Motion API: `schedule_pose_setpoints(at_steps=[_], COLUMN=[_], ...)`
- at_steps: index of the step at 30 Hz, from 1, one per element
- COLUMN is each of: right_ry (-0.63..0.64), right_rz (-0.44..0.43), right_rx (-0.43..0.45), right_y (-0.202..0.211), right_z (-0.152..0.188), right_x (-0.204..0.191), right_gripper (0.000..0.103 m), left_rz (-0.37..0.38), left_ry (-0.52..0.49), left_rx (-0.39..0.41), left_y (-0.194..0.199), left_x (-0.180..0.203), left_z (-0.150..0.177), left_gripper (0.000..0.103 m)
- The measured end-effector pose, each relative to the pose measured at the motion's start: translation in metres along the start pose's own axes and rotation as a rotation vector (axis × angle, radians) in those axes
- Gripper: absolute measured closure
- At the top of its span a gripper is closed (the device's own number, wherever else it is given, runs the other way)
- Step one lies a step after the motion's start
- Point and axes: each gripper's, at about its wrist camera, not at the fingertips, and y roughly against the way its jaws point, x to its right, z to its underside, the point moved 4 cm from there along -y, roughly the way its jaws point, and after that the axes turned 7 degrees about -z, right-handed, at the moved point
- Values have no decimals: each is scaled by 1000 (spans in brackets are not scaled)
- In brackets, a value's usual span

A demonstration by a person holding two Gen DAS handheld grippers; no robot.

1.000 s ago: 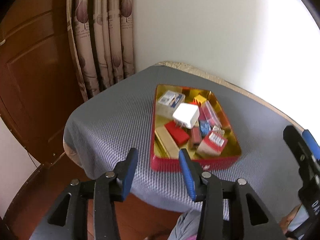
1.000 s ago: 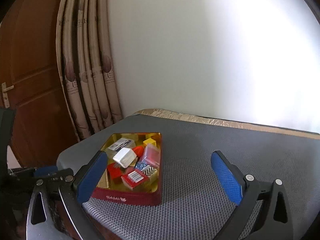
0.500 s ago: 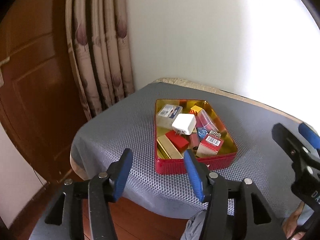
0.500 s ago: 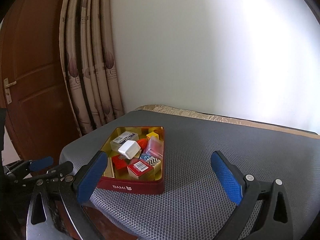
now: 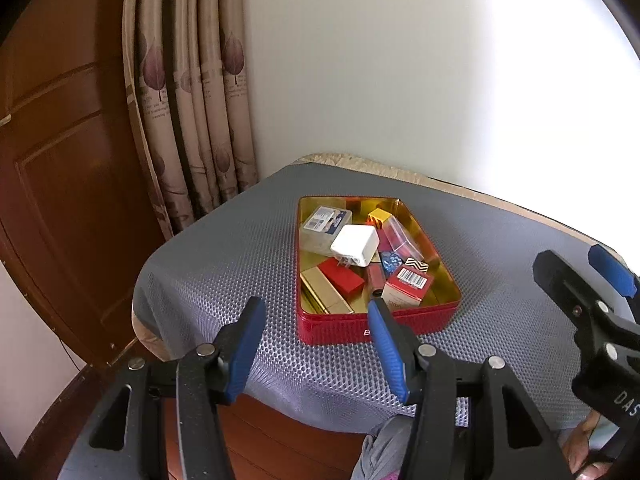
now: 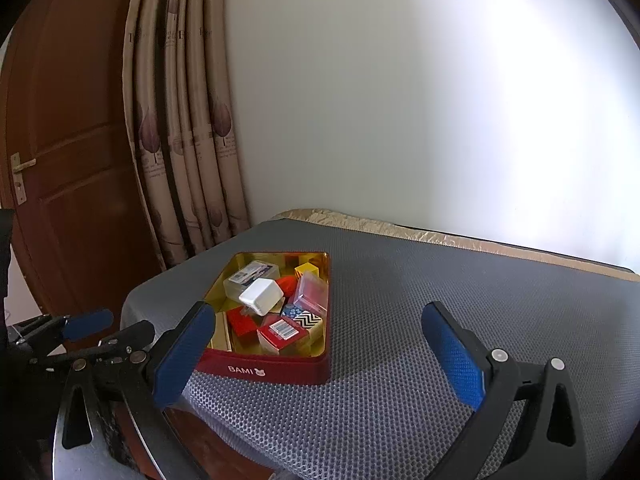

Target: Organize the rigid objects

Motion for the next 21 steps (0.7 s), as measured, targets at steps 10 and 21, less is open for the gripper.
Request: schedule_pose_setpoints(at_steps=[10,21], right_ry=[11,20], right_rz=[-7,-20], right_rx=[-2,-15], right_y=[1,2], right_z=[2,4], right_x=[-5,-10], right_gripper=[1,1], left_rz=[4,6], left_ry=[8,16], left_rx=[-28,-65], left_y=[-5,-12], left_x=[-2,-2], left_z=[1,5], left_gripper=[48,43])
